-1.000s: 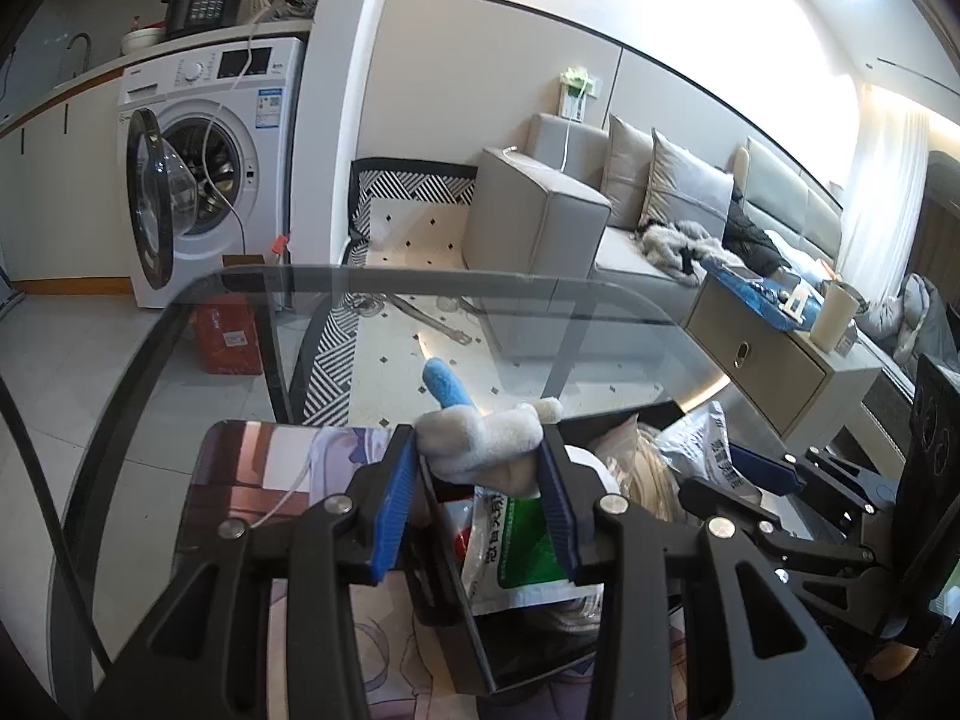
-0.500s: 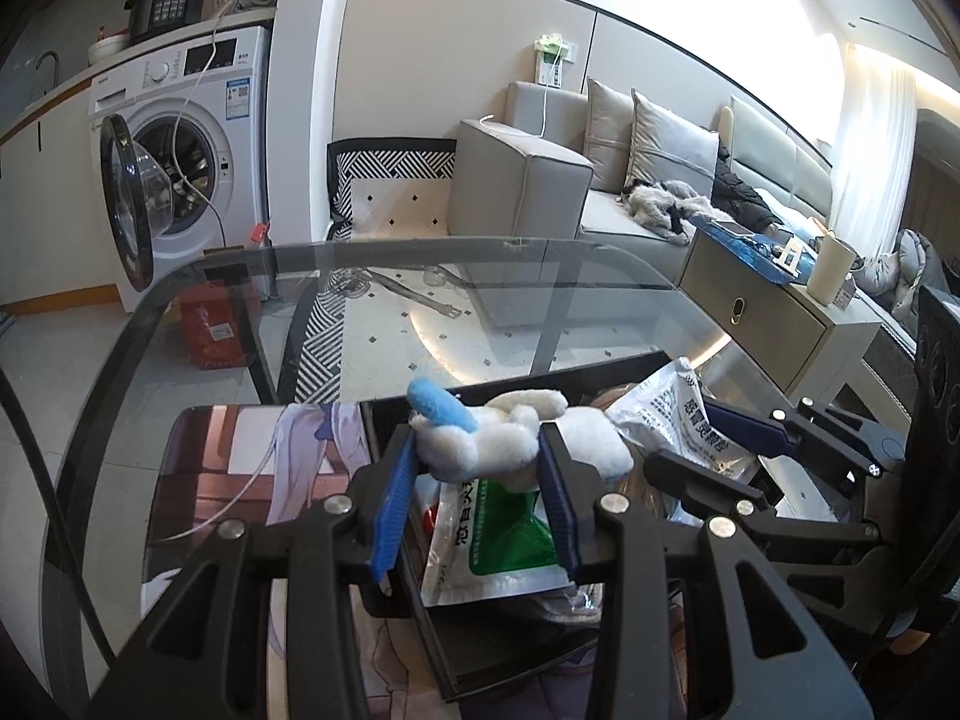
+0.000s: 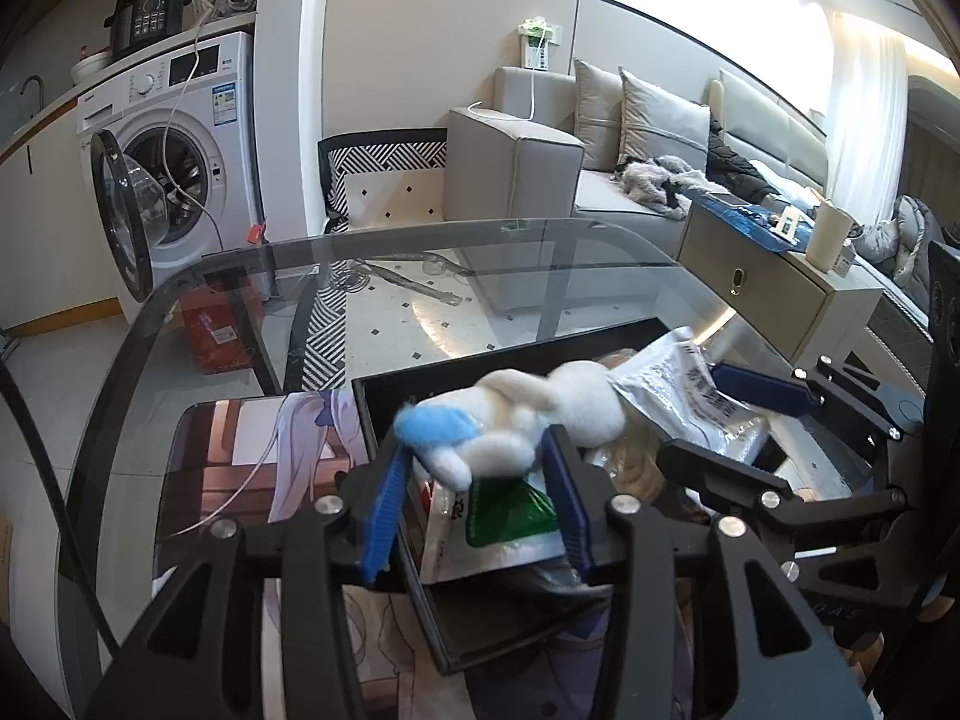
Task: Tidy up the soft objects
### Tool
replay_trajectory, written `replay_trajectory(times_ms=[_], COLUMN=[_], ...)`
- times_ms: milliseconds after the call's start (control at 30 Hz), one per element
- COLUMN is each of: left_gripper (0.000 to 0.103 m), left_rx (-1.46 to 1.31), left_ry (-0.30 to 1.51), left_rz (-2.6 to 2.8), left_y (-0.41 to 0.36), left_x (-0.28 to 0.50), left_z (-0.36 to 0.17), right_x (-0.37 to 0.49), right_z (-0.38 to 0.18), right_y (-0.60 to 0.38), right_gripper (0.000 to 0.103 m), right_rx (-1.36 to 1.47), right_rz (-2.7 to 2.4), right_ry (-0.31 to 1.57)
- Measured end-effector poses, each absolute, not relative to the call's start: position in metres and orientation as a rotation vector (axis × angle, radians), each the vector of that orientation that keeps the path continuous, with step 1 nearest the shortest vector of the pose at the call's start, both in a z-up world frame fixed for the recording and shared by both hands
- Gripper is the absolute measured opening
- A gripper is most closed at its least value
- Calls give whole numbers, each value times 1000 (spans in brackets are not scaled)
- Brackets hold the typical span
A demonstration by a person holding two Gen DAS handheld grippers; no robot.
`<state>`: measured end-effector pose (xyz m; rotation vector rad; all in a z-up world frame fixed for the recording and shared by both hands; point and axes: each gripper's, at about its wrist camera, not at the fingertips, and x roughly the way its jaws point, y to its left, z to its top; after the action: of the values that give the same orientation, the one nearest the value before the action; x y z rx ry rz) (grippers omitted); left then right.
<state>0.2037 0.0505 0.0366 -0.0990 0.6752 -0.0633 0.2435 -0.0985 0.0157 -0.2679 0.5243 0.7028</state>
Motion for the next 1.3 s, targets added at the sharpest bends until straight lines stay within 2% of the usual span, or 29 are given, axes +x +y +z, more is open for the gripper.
replay_trajectory(times_ms=[67, 133, 200, 233, 267, 367, 400, 433, 933, 1300], left_gripper=[62, 65, 73, 85, 91, 94, 96, 102, 103, 103], left_rx=[-90, -67, -51, -49, -53, -71, -74, -76, -86, -107], left_ry=[663, 644, 632, 626, 615, 587, 583, 575, 515, 524], left_rz=[-75, -69, -63, -57, -54, -61, -60, -55, 3, 32], left_y=[49, 46, 46, 46, 47, 50, 50, 51, 54, 55], left_x=[198, 190, 183, 179, 175, 162, 158, 154, 108, 104], left_z=[39, 43, 46, 47, 48, 51, 51, 51, 38, 25], right_x=[240, 237, 234, 231, 229, 222, 218, 216, 169, 163], right_z=[19, 21, 24, 25, 26, 28, 29, 29, 23, 17], right_y=[-102, -107, -116, -120, -123, -135, -139, -141, -148, -150], right_gripper=[78, 79, 83, 88, 91, 101, 102, 102, 103, 103], right_rx=[-265, -254, -237, -230, -221, -186, -174, -169, -153, -154], right_rz=[695, 689, 681, 672, 664, 663, 669, 672, 699, 696], right_ry=[510, 500, 497, 492, 487, 479, 476, 472, 412, 410])
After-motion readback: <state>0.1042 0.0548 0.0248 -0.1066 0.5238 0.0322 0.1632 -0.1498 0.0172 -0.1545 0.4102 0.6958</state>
